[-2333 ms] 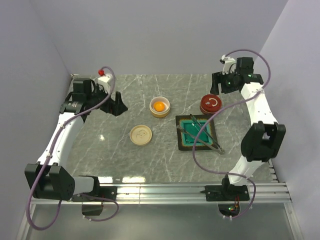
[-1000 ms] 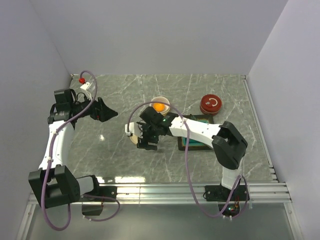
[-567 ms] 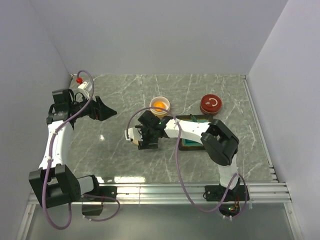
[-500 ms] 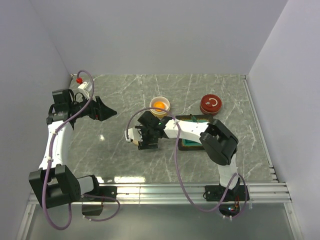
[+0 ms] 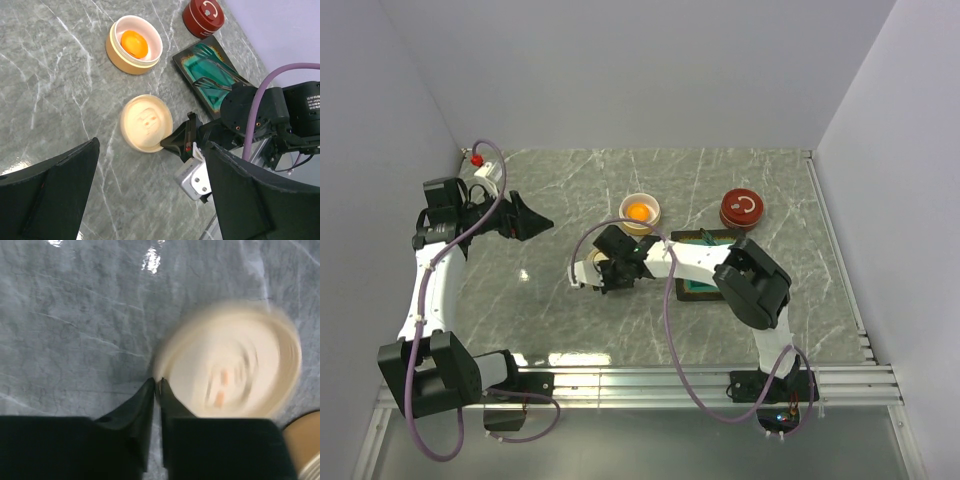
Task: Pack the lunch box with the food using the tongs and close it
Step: Pick up the lid of the lunch box with the right arm
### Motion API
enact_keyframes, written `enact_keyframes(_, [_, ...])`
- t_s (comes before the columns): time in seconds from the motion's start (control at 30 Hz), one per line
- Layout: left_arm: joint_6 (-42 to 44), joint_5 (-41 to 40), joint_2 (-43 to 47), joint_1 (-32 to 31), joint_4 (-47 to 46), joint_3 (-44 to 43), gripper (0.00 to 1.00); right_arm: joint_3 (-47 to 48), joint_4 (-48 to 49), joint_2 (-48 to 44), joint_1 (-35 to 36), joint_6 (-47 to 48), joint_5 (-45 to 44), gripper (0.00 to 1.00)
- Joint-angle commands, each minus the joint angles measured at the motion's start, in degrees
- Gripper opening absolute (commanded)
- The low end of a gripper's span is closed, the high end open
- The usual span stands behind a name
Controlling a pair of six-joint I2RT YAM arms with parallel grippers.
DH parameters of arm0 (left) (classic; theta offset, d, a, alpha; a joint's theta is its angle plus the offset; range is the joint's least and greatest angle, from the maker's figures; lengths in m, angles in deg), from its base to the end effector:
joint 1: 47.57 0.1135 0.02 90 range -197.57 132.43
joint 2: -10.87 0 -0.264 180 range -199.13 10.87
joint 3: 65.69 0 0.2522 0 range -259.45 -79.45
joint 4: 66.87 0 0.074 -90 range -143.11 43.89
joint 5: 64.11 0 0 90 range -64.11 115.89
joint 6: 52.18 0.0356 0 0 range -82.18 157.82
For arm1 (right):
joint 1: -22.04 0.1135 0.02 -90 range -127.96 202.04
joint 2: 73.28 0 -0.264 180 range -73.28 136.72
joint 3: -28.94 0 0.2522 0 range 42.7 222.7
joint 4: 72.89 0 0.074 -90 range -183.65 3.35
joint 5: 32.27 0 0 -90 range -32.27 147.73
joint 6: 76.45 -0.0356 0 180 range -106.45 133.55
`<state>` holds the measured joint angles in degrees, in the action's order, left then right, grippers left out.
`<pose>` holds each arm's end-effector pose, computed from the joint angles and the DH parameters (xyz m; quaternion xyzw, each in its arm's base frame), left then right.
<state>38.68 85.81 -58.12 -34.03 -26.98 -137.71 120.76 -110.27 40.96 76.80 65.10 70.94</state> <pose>0.2509 0.0287 0.3182 0.1364 0.7948 -0.3946 0.4404 0.2335 0.3446 0.1641 -0.7855 0.5511 0.1183 0.2556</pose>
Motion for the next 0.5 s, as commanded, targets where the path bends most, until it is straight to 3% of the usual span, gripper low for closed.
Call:
enact_keyframes(0.0, [-3.8,0.7,2.0,0.3,-3.1,0.8,0.92,0.0,-4.1,0.3,0.8,-0.8,1.6,0.07])
enact_keyframes(0.1, [-6.8,-1.3,4.3,0.3,-5.6,2.2,0.93,0.0,-4.8,-2.1,0.8,-4.3,4.2,0.0])
enact_keyframes(0.27, [-12.8,-3.7,8.5,0.3,-13.0,6.0,0.93,1.4,-6.8,-6.7,0.4,-11.5,10.6,0.0])
enact_keyframes(0.47, [-18.1,-2.1,9.5,0.3,-14.4,4.9,0.93,8.4,-9.2,-10.5,-5.8,-24.4,23.9,0.0])
